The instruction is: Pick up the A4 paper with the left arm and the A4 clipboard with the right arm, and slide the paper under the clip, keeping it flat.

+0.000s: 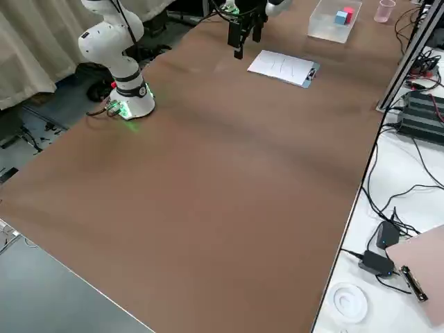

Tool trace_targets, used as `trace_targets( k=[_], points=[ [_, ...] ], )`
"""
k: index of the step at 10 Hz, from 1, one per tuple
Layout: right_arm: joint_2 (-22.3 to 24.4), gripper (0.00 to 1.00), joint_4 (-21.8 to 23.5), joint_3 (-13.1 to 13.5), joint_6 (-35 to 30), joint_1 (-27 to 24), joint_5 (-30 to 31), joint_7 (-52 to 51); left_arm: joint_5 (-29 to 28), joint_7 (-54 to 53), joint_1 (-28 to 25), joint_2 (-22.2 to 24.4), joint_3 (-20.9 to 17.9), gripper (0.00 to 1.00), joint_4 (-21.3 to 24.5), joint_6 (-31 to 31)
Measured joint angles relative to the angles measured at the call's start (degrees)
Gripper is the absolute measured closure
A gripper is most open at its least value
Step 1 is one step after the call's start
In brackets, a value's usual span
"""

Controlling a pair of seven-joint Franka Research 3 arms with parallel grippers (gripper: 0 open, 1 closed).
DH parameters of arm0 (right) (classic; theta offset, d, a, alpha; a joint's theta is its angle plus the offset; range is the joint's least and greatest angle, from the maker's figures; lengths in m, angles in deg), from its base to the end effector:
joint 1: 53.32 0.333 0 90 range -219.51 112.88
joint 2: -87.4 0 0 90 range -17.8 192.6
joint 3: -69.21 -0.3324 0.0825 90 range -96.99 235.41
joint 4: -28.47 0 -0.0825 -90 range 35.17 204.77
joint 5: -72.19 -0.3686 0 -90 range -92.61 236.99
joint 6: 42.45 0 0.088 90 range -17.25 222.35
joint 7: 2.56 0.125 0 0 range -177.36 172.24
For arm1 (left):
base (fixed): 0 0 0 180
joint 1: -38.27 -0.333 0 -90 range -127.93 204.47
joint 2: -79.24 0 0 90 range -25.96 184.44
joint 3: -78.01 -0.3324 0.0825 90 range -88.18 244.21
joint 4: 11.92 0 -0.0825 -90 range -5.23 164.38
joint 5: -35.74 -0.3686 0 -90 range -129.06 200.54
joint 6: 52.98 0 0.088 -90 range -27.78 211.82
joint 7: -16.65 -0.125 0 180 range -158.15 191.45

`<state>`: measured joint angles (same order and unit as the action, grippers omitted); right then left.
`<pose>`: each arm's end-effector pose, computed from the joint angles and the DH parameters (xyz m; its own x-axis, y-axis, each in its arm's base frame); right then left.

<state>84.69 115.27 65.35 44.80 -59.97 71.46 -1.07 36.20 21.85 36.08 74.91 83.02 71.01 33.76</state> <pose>0.5484 -0.0260 0.6185 0.9965 -0.0739 -0.0397 -0.0746 -0.9971 -0.0149 0.5577 -0.0264 0.6326 0.9991 0.0413 -0.0101 0.0414 -0.9990 0.0138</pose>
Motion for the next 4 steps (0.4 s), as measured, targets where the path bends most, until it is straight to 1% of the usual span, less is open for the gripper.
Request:
trace_targets(
  k=[2, 4],
  points=[
    [0.0, 0.0, 0.0, -0.01, 0.0, 0.0, 0.0, 0.0, 0.0, 1.01, 0.02, -0.01, 1.54, 0.0, 0.12, 0.02],
    [0.0, 0.0, 0.0, -0.01, 0.0, 0.0, 0.0, 0.0, 0.0, 1.05, 0.02, -0.01, 2.14, 0.0, 0.13, 0.03]
  ],
)
